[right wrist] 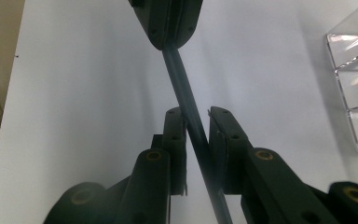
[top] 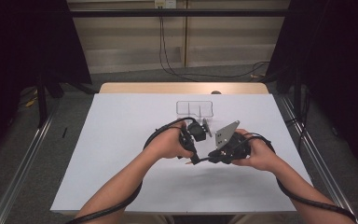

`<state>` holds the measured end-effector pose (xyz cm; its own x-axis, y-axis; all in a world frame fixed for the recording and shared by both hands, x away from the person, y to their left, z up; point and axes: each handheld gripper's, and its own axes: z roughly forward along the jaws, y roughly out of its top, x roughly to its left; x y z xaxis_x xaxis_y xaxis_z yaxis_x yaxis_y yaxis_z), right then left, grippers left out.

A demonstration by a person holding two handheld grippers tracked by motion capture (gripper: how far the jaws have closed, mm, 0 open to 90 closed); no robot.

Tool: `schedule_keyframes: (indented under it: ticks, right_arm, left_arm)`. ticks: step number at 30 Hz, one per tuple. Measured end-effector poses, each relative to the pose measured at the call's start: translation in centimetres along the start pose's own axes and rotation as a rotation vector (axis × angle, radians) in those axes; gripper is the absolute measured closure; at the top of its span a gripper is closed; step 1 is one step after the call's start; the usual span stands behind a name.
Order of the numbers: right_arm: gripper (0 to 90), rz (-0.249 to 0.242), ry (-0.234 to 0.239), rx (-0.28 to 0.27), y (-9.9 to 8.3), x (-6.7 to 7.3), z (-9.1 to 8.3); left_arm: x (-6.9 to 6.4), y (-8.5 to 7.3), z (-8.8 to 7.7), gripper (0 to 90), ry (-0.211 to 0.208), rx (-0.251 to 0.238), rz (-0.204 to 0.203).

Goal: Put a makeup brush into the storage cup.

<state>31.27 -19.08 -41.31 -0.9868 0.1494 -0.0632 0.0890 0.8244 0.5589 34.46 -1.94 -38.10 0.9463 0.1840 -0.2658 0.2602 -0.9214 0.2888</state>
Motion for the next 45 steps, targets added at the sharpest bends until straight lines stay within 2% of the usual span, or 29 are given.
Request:
schedule_keyframes:
  ticks: [3,8,9,14,18,28,32,33,35,36,40,41,42,44,45]
  right_arm:
    - [78.6,0.001,0.009,-0.003,-0.2,-0.1,0.2]
    - [78.1,0.031,0.014,-0.019,-0.5,-0.2,0.4]
    - [78.1,0.032,0.016,-0.019,-0.5,-0.2,0.4]
    - [78.5,0.024,0.008,-0.011,-0.3,-0.1,0.6]
    - [79.5,0.016,0.011,-0.003,-0.3,0.0,0.8]
    - [78.8,0.018,0.009,-0.017,0.1,0.2,0.7]
    - [80.2,0.019,0.019,-0.016,0.2,0.2,1.0]
    - [80.5,0.019,0.017,-0.021,0.1,0.2,1.0]
    - [80.7,0.024,0.021,-0.022,0.1,0.2,1.1]
    - [80.7,0.029,0.022,-0.026,0.1,0.2,1.1]
    - [80.6,0.045,0.021,-0.037,0.2,0.3,1.2]
    - [80.7,0.042,0.023,-0.042,0.2,0.3,1.3]
    - [80.6,0.046,0.026,-0.041,0.3,0.3,1.3]
    - [80.6,0.055,0.03,-0.039,0.5,0.5,1.3]
    - [80.8,0.037,0.027,-0.047,0.6,0.3,1.3]
  left_arm:
    - [0.1,0.0,-0.3,84.2,-0.012,-0.019,-0.008]
    - [0.3,0.1,-0.5,84.3,-0.013,-0.007,0.002]
    - [0.3,0.1,-0.4,84.2,-0.016,-0.016,-0.01]
    - [0.4,0.2,-0.5,84.3,-0.021,-0.017,-0.002]
    - [0.4,0.3,-0.6,84.2,-0.032,-0.033,-0.018]
    - [0.5,0.5,-0.7,84.3,-0.041,-0.037,-0.021]
    - [0.3,0.5,-0.9,84.3,-0.049,-0.066,-0.04]
    - [0.4,0.5,-1.0,84.2,-0.051,-0.061,-0.033]
    - [0.4,0.4,-1.0,84.3,-0.058,-0.088,-0.056]
    - [0.6,0.4,-1.2,84.2,-0.058,-0.079,-0.04]
    - [0.7,0.3,-1.4,84.2,-0.059,-0.085,-0.037]
    - [0.5,0.3,-1.3,84.3,-0.061,-0.106,-0.067]
    - [0.6,0.3,-1.4,84.3,-0.059,-0.088,-0.038]
    - [0.6,0.3,-1.6,84.3,-0.062,-0.094,-0.039]
    - [0.6,0.3,-1.6,84.3,-0.061,-0.096,-0.04]
